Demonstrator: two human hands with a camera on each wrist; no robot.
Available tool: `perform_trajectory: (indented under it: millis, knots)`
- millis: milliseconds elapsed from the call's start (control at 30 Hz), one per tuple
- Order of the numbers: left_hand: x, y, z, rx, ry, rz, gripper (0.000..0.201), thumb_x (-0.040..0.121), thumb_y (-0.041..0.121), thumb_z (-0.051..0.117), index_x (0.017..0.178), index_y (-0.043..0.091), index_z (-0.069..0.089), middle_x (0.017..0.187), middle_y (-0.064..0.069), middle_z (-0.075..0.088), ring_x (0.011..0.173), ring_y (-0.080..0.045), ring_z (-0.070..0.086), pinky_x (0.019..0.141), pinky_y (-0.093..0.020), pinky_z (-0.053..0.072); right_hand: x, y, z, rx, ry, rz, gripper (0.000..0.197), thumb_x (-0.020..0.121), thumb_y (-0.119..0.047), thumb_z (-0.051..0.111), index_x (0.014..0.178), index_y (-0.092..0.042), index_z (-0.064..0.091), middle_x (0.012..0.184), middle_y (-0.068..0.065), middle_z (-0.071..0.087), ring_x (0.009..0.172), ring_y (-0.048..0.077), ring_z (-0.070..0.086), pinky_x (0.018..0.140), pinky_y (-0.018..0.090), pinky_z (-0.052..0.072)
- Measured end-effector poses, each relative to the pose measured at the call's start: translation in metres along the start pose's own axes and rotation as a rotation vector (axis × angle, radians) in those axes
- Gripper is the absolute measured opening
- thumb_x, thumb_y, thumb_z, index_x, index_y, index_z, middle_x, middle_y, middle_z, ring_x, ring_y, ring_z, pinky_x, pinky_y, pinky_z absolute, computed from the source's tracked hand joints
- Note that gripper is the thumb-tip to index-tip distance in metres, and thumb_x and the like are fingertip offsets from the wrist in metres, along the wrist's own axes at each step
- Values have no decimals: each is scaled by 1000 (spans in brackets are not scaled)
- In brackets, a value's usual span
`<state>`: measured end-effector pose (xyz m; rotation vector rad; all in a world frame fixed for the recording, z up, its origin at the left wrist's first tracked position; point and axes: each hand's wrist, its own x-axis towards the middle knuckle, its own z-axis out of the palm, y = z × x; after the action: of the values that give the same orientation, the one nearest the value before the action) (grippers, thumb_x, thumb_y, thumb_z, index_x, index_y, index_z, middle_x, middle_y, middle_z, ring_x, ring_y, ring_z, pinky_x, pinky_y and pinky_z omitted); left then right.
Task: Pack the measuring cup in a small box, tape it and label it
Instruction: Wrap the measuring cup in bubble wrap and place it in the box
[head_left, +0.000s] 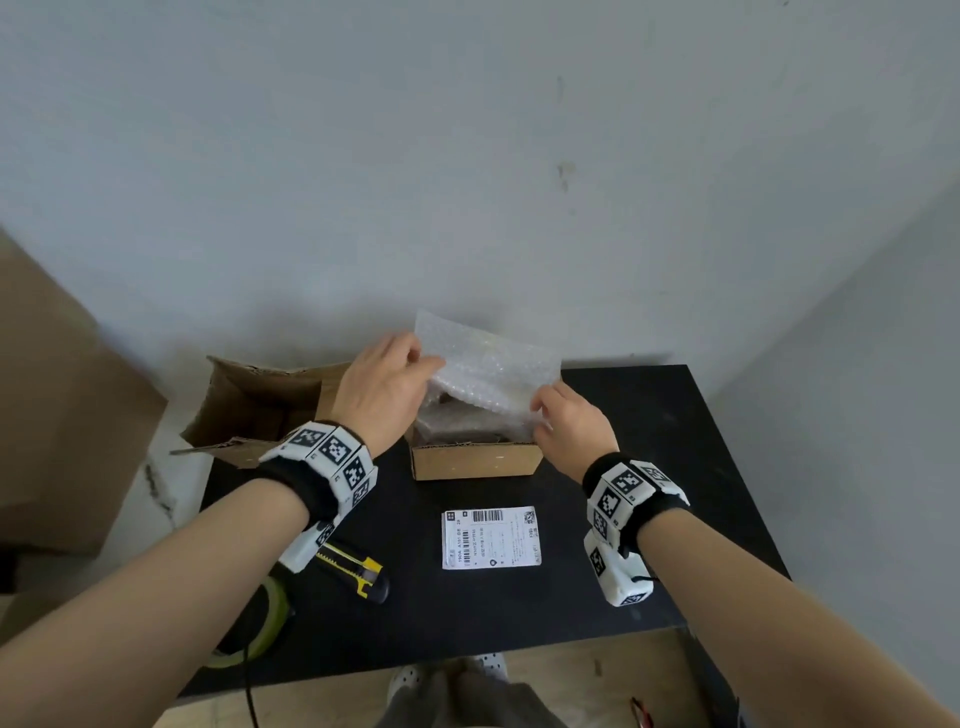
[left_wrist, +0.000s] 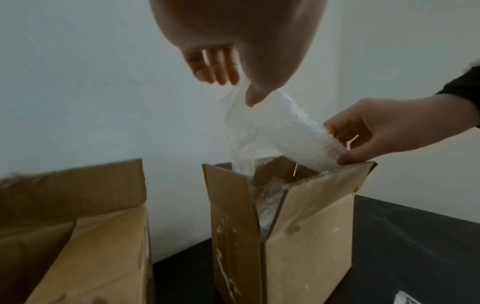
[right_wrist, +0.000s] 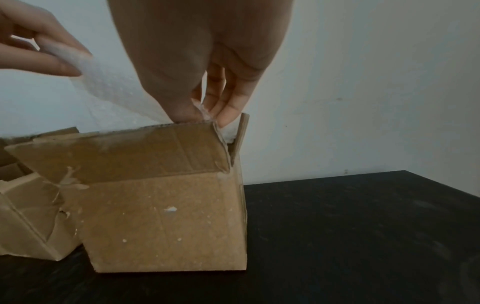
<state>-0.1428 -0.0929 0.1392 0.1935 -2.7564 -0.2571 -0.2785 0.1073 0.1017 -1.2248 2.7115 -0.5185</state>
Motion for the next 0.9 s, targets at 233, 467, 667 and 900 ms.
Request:
perform_trajectory:
  millis: [233,467,667,900]
  knots:
    - [9,5,-6,-276,-93,-241,33,95,13,45,127,18,52,53,8,45,42,-5,38,45,-17,30,2,2,5,63,117,-37,17,78,-2,56,95,-5,56,92,7,57,69,19,46,54,28,36]
    - [-5,1,-2,-241,11,-55,33,88,4,55,120,10,55,116,-8,62,97,-24,62,77,-29,48,2,1,7,-43,309,-192,26,58,12,67,74,-5,57,71,6,56,57,23,51,44,17,19]
    - [-33,-17,23,-61,-266,-50,27,88,22,59,115,21,63,117,-5,57,110,-22,53,75,-33,53,0,10,13,-46,-6,-230,18,73,6,67,86,-6,67,91,7,62,76,27,63,57,28,48]
    - [-26,-8,29,312,-415,214,36,67,18,78,100,32,70,108,1,63,101,-21,57,87,-38,46,17,11,10,-171,-398,-52,35,91,-4,47,112,-24,66,117,2,58,105,25,58,90,36,48]
